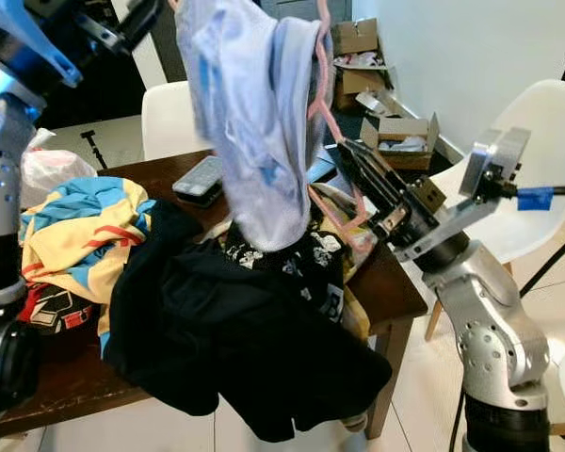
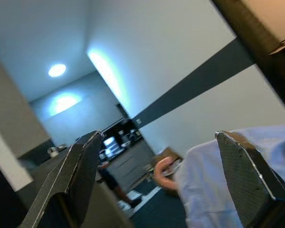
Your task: Hang hanger
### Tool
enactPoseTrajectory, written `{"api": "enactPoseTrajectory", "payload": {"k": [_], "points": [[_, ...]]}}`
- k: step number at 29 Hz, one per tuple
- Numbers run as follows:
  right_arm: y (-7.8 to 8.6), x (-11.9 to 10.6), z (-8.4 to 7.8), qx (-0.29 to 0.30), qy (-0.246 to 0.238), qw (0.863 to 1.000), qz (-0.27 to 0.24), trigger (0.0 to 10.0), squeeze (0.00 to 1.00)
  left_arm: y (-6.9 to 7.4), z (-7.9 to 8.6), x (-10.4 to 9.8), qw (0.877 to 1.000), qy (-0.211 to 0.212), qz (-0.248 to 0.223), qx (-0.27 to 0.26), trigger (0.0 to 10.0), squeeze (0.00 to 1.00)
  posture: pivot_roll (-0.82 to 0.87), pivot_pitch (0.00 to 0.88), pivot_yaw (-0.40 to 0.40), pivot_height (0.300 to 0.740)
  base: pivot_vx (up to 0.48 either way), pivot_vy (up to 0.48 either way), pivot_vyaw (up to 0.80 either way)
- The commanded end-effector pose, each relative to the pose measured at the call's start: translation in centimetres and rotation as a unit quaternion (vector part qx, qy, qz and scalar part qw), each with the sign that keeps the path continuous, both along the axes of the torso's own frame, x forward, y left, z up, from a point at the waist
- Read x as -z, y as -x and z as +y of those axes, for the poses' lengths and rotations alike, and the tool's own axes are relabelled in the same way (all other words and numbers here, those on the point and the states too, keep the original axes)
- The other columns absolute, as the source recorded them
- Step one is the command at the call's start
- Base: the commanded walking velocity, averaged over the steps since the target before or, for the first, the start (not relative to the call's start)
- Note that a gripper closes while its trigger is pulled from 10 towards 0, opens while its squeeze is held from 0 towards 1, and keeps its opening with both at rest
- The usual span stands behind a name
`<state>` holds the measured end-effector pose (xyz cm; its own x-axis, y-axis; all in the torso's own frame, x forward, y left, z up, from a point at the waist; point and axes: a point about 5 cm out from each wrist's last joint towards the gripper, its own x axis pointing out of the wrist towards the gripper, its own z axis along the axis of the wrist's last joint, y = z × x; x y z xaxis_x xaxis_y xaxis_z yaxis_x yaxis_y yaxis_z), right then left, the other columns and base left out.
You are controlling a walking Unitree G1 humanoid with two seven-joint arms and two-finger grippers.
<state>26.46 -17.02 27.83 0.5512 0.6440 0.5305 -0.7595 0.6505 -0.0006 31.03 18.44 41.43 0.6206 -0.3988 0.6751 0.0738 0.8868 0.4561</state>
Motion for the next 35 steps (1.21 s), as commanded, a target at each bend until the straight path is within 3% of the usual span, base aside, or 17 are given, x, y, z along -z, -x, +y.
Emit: {"api": "enactPoseTrajectory", "payload": {"k": [1,7,11,14,17,19,26,33,35], "points": [[0.5,-0.3,0.4,-0.016,0.003,1.000,-0.012,10.0,0.00,-0.2,0.5,0.1,1.000,-0.013,0.001,-0.023,10.0,0.00,-0.05,0.000,0.085,0.710,0.000,0.000,0.00],[0.4,-0.3,0.0,-0.008,0.003,1.000,-0.015,10.0,0.00,-1.2,-1.0,2.7,0.997,-0.075,0.030,-0.017,10.0,0.00,-0.05,0.000,0.090,0.710,0.000,0.000,0.00],[0.3,-0.3,-0.1,-0.002,0.002,1.000,-0.015,10.0,0.00,-1.2,-1.3,3.4,0.996,-0.078,0.041,-0.006,10.0,0.00,-0.05,0.000,0.090,0.710,0.000,0.000,0.00],[-0.6,-0.6,-0.8,0.036,-0.008,0.999,-0.012,10.0,0.00,-0.7,-3.3,6.4,0.991,-0.078,0.090,0.057,10.0,0.00,-0.05,0.000,0.086,0.710,0.000,0.000,0.00],[-0.6,-0.6,-0.8,0.036,-0.008,0.999,-0.012,10.0,0.00,-0.7,-3.3,6.4,0.991,-0.078,0.090,0.057,10.0,0.00,-0.05,0.000,0.086,0.710,0.000,0.000,0.00],[-1.2,-0.9,-1.0,0.048,-0.015,0.999,-0.011,10.0,0.00,-0.3,-4.8,8.0,0.988,-0.073,0.110,0.086,10.0,0.00,-0.04,0.000,0.081,0.710,0.000,0.000,0.00],[-1.5,-1.1,-0.6,0.047,-0.019,0.999,-0.013,10.0,0.00,-0.1,-6.2,8.8,0.986,-0.050,0.115,0.111,10.0,0.00,-0.04,0.000,0.079,0.710,0.000,0.000,0.00],[-1.2,-1.1,-0.3,0.031,-0.019,0.999,-0.016,10.0,0.00,-0.1,-6.7,8.0,0.986,0.007,0.102,0.129,10.0,0.00,-0.04,0.000,0.078,0.710,0.000,0.000,0.00],[-1.2,-1.1,-0.3,0.031,-0.019,0.999,-0.016,10.0,0.00,-0.1,-6.7,8.0,0.986,0.007,0.102,0.129,10.0,0.00,-0.04,0.000,0.078,0.710,0.000,0.000,0.00]]}}
